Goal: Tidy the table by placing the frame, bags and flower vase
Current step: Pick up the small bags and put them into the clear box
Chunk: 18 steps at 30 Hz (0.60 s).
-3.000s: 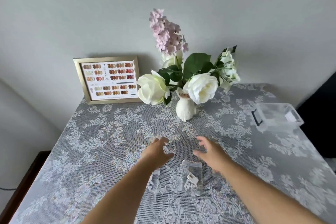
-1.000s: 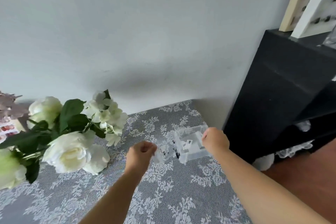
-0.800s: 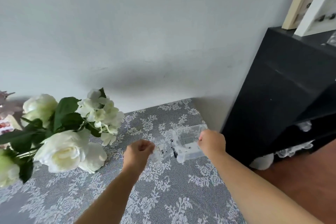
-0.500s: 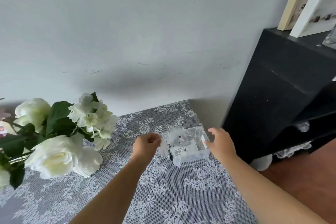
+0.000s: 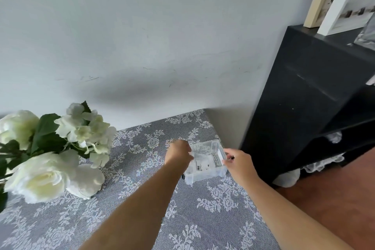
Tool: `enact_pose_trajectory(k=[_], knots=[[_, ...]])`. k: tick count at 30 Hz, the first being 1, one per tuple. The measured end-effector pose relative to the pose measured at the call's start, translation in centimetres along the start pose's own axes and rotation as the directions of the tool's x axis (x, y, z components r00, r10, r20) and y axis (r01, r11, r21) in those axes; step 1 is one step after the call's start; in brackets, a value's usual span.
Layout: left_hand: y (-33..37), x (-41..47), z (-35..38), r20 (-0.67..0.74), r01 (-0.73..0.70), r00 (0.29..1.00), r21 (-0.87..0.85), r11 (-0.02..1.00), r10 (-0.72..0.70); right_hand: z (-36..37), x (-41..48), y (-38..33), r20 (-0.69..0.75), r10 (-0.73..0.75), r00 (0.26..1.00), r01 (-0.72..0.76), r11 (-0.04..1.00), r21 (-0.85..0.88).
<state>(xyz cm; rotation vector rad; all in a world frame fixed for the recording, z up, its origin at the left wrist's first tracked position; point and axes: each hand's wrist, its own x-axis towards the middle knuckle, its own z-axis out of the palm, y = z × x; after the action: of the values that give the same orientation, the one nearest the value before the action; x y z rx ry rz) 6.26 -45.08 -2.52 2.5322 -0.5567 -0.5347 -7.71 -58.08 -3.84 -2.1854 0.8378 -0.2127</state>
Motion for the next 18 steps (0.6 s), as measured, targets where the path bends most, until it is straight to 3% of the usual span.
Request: enact_pose_trajectory(k=[4, 11, 15, 18], knots=[[-0.1, -0.5, 0.4, -0.055, -0.138, 0.987, 0.198, 0.970, 0.151, 0.2, 0.0, 0.0, -0.002, -0.019, 1.000, 0.019, 0.999, -0.029], [-3.8, -4.9, -1.8, -0.163, -0.273, 0.943, 0.113, 0.955, 0.289, 0.2, -0.1, 0.3, -0.002, -0.028, 1.000, 0.028, 0.997, -0.072], [-10.1, -9.4, -2.7, -0.091, -0.223, 0.968, 0.105, 0.969, 0.233, 0.5, -0.4, 0.4, -0.101, -0.168, 0.981, 0.131, 0.946, -0.296], [-15.2, -12.8, -2.7, -0.055, -0.104, 0.992, 0.100, 0.990, 0.110, 1.7, -1.0, -0.4, -0.021, -0.382, 0.924, 0.338, 0.840, -0.425]])
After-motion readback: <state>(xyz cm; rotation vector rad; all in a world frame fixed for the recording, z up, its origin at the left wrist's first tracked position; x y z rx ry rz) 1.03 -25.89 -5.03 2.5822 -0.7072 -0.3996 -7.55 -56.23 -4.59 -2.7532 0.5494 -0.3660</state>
